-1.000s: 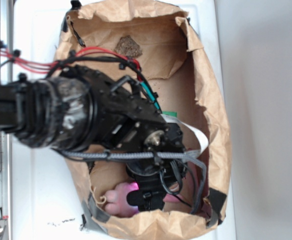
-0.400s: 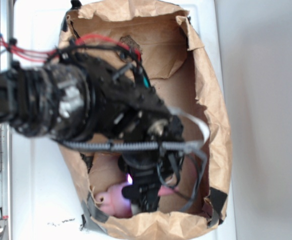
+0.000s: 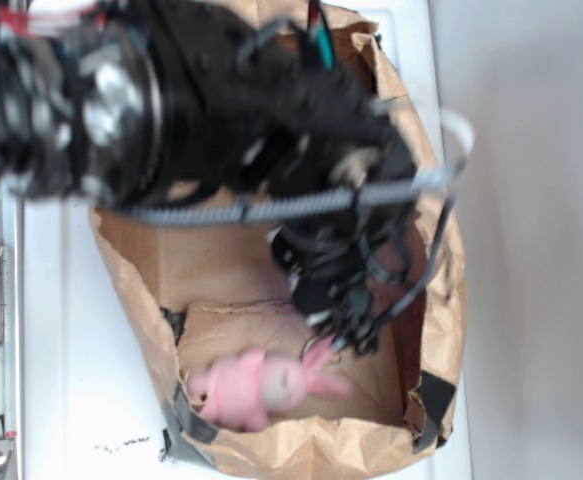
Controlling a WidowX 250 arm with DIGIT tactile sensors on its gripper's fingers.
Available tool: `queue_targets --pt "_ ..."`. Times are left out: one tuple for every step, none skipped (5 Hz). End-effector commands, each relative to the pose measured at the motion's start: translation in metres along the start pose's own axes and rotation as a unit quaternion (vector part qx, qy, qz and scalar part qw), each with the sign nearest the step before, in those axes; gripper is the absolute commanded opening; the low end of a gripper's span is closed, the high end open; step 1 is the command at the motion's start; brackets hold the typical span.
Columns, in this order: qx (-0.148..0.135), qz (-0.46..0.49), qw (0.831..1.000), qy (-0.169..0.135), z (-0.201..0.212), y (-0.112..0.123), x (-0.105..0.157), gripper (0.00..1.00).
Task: Grab the pink bunny.
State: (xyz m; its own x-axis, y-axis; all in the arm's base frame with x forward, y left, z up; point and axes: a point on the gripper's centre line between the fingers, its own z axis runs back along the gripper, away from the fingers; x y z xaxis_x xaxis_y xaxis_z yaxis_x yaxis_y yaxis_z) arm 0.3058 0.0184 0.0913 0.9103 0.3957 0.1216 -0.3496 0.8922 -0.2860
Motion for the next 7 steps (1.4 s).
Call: queue_targets --pt "-0.034 -0.003 0.999 -0.039 0.034 -0.006 0.004 1.00" --pt "-0.036 -0.014 0.999 -0.027 0.024 -0.010 -0.004 1.00" --pt "-0.063 -0.023 0.998 -0.004 0.013 -0.018 -0.017 1.00" --pt "-0.066 -0.041 0.997 0.024 0.007 -0.025 -0.023 1.00" --pt "-0.084 -0.044 0.995 0.041 0.000 -0.033 -0.029 1.00" --pt "-0.091 -0.055 0.993 0.049 -0.013 -0.043 -0.038 1.00" --pt "-0.090 -0.059 0.993 0.051 -0.024 -0.049 -0.047 1.00"
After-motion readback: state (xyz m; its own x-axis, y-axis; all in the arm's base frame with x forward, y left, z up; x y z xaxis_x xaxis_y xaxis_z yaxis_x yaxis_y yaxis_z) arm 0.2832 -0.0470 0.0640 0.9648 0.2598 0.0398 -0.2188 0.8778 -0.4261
